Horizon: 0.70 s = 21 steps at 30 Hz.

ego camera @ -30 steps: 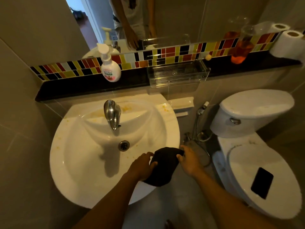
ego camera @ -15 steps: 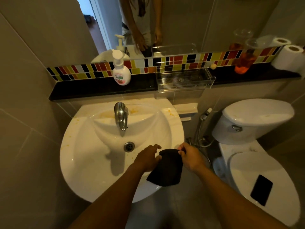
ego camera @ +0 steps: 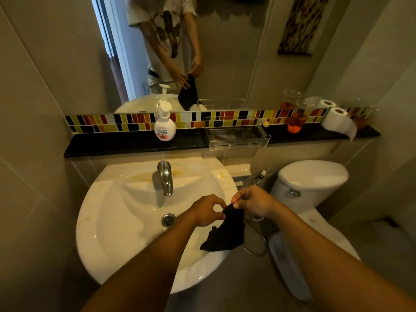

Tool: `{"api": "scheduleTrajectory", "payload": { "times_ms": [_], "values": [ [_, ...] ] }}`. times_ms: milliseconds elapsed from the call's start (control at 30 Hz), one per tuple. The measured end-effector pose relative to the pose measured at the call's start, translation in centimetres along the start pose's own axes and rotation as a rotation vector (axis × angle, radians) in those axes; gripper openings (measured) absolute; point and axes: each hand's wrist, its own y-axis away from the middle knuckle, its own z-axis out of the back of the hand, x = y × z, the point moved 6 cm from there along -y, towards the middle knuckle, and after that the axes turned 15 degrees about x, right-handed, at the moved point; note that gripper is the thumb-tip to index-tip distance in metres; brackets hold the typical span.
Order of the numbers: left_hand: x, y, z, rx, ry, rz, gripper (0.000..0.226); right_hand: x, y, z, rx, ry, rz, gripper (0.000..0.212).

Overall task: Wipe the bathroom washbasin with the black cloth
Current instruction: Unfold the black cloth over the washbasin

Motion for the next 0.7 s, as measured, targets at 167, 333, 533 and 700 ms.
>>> {"api": "scheduleTrajectory", "payload": {
  "times_ms": [167,333,533,700],
  "values": [
    [-1.3,2.4,2.6,-0.030,0.022,-0.090,0.021,4.2,2.7,1.6,-0.040,0.128,-0.007,0.018],
    [-3.1,4.8,4.7,-0.075,-0.037,-0.186,0.017,8.3,5.4,2.9,-0.128,0.171,0.015,0.011],
    [-4.1,7.5,6.8,-0.143,-0.215,-0.213,0.020,12.2,8.0,4.0,-0.225,0.204,0.066,0.014],
    [-2.8,9.0,7.8,-0.114,-0.160,-0.195,0.013,12.4,10.9,5.9,-0.317,0.136,0.068,0.014]
  ]
}}
